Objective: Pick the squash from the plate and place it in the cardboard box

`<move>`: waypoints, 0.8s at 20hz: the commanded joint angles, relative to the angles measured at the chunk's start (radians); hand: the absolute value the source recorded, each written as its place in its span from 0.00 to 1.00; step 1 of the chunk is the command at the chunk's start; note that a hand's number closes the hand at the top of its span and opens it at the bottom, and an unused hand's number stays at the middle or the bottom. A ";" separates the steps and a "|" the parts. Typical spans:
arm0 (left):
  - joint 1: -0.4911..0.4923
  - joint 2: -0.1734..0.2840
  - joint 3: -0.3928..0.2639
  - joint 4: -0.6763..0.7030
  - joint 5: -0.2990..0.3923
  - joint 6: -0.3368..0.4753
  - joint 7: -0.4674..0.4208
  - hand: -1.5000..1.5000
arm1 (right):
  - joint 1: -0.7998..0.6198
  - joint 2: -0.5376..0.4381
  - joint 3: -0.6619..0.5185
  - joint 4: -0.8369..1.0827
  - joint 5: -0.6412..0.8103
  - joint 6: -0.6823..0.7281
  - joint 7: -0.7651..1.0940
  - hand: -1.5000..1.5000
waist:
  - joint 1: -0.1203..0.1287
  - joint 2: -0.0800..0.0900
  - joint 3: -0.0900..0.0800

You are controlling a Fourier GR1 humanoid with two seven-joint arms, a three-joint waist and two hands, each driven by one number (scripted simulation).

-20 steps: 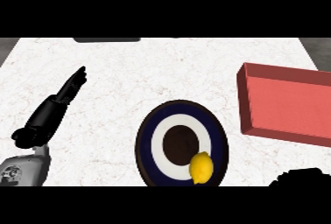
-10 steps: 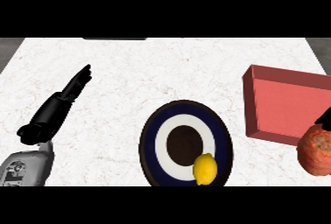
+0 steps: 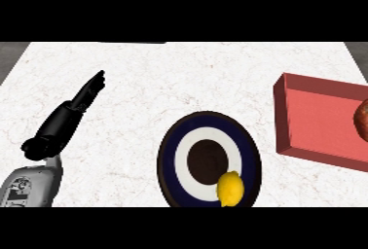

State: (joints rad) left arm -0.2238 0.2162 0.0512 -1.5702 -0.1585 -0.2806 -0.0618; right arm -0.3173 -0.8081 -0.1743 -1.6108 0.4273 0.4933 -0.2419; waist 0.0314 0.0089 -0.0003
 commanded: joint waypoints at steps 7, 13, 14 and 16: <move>-0.028 -0.053 -0.044 0.042 -0.051 0.044 -0.026 0.50 | -0.170 -0.118 0.188 0.499 0.252 0.011 -0.305 1.00 | 0.000 0.003 0.001; -0.087 0.017 0.033 0.081 0.002 -0.010 0.008 0.50 | -0.284 -0.139 0.257 0.661 0.267 0.076 -0.552 0.00 | -0.003 0.001 0.001; -0.040 -0.016 -0.008 0.041 -0.033 0.019 -0.006 0.50 | -0.277 -0.153 0.241 0.660 0.229 0.098 -0.591 0.00 | -0.006 -0.002 0.001; -0.035 -0.027 -0.007 0.033 -0.037 0.035 -0.002 0.50 | -0.298 -0.104 0.210 0.702 0.155 0.089 -0.611 0.00 | 0.002 -0.001 0.002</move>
State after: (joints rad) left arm -0.2570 0.2065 0.0528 -1.5282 -0.1773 -0.2711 -0.0760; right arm -0.5609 -0.9288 0.0565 -0.9865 0.6470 0.4854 -0.6946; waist 0.0327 0.0096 0.0013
